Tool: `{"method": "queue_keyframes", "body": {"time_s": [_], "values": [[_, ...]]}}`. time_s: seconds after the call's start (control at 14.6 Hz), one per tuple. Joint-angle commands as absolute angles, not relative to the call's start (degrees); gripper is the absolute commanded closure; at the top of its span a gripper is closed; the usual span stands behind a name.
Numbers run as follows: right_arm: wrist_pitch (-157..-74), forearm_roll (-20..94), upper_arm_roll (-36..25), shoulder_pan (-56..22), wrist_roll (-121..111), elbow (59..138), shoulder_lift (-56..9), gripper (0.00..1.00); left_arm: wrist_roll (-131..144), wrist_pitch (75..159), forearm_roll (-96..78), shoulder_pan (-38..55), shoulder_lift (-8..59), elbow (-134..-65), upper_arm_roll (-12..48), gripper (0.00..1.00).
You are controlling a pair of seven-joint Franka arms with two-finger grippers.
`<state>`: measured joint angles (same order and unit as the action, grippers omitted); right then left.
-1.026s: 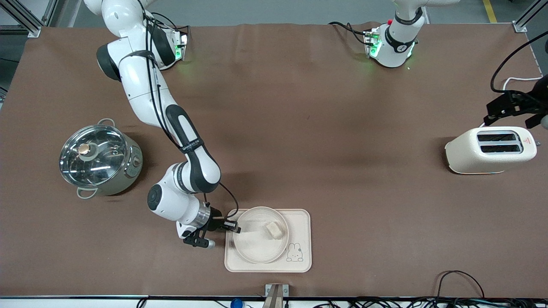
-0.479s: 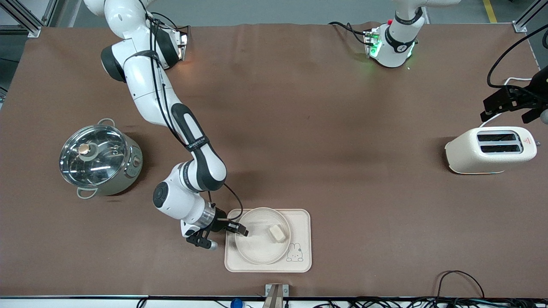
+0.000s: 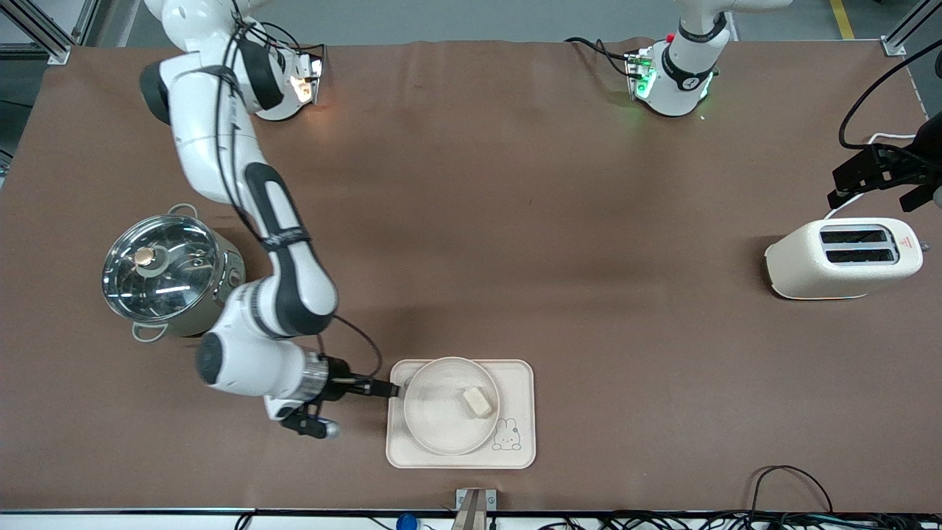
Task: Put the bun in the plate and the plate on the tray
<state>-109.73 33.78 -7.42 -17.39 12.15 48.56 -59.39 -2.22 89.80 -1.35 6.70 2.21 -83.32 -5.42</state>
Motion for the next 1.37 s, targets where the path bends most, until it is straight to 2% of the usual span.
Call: {"method": "queue_keyframes", "body": {"time_s": [0.0, 0.14, 0.34, 0.68, 0.82, 0.96, 1.3], "values": [[-95.59, 24.47, -9.05, -15.13, 10.48, 52.56, -48.63, 0.0, -2.11, 88.77, -1.67, 6.42, 2.46, -82.18, -5.36, 0.0], [-88.1, 14.63, -10.1, -13.46, 6.0, 52.65, -41.96, 0.0, -1.93, 88.86, -1.84, 5.98, 2.46, -82.18, -5.36, 0.0], [-81.49, 9.41, -10.2, -10.03, 4.05, 55.96, -32.38, 0.0, -1.93, 88.86, -1.67, 5.8, 2.46, -82.26, -5.54, 0.0], [-86.3, 1.33, -9.85, -7.39, 1.41, 83.8, -6.2, 0.0, -1.85, 88.77, -1.23, 5.89, 2.46, -82.26, -5.54, 0.0], [-86.57, 0.79, -8.71, -3.71, 0.1, 87.35, -2.48, 0.0, -1.76, 88.86, -1.14, 5.89, 2.46, -82.27, -5.71, 0.0], [-86.49, 0.7, -4.24, 2.17, -1.75, 88.68, -0.45, 0.0, -1.67, 88.86, -1.14, 5.89, 2.55, -82.18, -5.71, 0.0], [-86.05, 0.62, -2.47, 3.08, -1.93, 92.46, 3.95, 0.0, -1.93, 88.86, -1.23, 5.8, 2.64, -82.18, -5.71, 0.0]]}}
